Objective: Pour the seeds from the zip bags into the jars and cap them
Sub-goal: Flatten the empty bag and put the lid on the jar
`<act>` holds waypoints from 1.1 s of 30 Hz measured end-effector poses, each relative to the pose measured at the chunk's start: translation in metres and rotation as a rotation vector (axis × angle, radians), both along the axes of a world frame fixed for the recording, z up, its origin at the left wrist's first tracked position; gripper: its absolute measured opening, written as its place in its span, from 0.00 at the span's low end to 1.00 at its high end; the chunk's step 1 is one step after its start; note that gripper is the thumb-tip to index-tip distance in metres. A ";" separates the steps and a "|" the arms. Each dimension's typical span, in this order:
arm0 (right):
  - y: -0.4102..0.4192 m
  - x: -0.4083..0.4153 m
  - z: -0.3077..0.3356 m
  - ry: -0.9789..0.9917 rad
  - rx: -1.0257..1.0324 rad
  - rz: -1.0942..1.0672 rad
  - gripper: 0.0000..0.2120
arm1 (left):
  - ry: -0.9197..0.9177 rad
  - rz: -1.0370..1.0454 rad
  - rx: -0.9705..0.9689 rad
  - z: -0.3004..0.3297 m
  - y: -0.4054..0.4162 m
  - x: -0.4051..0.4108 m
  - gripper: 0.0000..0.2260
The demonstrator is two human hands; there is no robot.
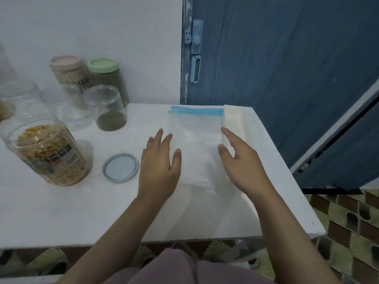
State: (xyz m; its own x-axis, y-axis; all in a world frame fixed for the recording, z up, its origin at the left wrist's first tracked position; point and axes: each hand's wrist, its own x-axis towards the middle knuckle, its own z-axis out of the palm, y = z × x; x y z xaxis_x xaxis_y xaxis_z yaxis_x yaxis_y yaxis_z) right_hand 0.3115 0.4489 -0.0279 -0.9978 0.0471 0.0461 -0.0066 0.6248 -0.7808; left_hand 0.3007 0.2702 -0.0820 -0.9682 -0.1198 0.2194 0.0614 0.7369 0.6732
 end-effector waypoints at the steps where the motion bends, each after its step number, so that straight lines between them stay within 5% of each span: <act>1: -0.011 0.001 0.006 0.017 -0.004 0.034 0.22 | 0.060 0.016 0.022 0.008 -0.008 0.005 0.22; 8: -0.100 -0.011 0.029 -0.034 0.068 0.280 0.23 | 0.475 0.085 0.079 0.035 -0.109 0.033 0.15; 13: -0.178 -0.039 0.013 -0.156 0.304 0.387 0.24 | 0.589 0.166 -0.002 0.041 -0.175 0.043 0.15; 19: -0.243 -0.058 -0.057 -0.369 0.584 0.408 0.36 | 0.466 0.126 0.095 0.021 -0.234 0.031 0.25; 23: -0.260 -0.052 -0.089 -0.288 0.638 0.279 0.39 | 0.311 -0.063 0.347 0.005 -0.263 0.021 0.35; 26: -0.262 -0.040 -0.083 -0.120 0.456 0.150 0.36 | 0.247 -0.175 0.512 0.003 -0.273 0.017 0.36; 33: -0.291 0.002 -0.008 0.724 -0.394 0.108 0.27 | 0.204 -0.201 0.721 0.019 -0.286 0.007 0.22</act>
